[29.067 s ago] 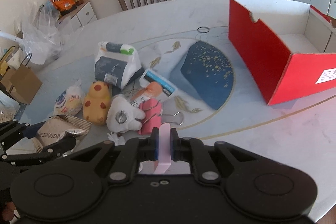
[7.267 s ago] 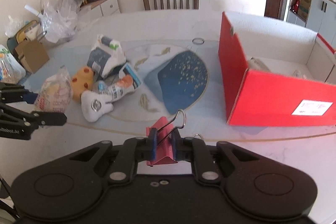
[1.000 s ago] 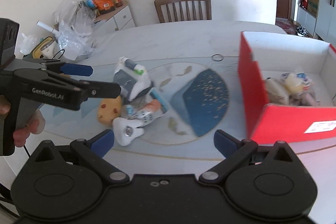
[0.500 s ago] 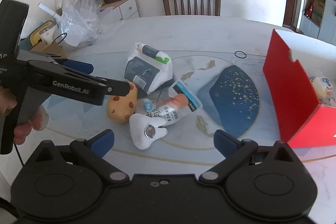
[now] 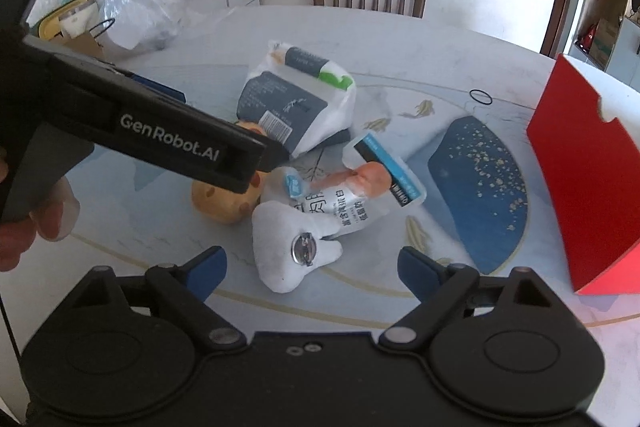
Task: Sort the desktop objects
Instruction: 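Grasp yellow plush toy with left tool while right tool grasps white plush tooth, then carry yellow plush in left tool and white plush tooth in right tool toward red box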
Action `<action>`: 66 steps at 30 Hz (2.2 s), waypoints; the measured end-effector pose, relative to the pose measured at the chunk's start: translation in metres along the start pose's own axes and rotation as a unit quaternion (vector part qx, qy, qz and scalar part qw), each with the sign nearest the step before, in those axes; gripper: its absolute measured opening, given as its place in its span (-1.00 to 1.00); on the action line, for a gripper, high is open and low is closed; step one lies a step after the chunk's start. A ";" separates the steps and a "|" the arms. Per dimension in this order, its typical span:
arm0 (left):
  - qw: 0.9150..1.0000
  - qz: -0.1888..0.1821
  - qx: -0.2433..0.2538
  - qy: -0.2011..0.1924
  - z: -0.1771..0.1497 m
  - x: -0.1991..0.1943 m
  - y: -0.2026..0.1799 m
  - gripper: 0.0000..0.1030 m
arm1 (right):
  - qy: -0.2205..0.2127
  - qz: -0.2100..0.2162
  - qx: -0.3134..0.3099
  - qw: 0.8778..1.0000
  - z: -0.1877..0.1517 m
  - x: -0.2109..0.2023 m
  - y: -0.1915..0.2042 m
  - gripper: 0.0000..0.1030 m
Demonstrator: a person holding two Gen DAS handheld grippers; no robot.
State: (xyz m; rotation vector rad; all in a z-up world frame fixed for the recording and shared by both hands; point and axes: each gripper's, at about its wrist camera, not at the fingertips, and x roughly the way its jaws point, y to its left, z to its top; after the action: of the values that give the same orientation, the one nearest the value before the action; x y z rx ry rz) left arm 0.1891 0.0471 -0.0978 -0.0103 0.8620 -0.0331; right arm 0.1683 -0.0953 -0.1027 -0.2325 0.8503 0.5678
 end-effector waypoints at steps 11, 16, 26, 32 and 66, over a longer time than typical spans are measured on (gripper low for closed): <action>1.000 -0.009 -0.025 0.012 -0.005 0.012 0.004 0.98 | 0.017 0.003 -0.014 1.000 0.001 0.020 0.004 0.47; 0.999 -0.019 -0.024 0.010 -0.007 0.013 0.003 0.91 | 0.021 0.009 -0.015 1.000 0.002 0.024 0.004 0.39; 0.998 -0.034 -0.040 0.029 -0.009 0.018 0.005 0.28 | 0.019 0.015 -0.017 1.000 0.003 0.023 0.001 0.17; 0.998 -0.034 -0.040 0.036 -0.011 0.018 0.003 0.02 | 0.019 0.019 -0.014 1.000 0.003 0.022 -0.002 -0.01; 0.996 -0.082 -0.036 0.016 0.006 -0.037 -0.046 -0.08 | -0.008 0.001 0.054 0.999 -0.002 -0.059 -0.076 -0.11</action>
State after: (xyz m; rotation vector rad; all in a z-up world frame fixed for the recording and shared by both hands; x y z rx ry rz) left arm 0.1684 0.0026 -0.0647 -0.1478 0.8932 -0.1567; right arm 0.1787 -0.1818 -0.0608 -0.1286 0.8623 0.5233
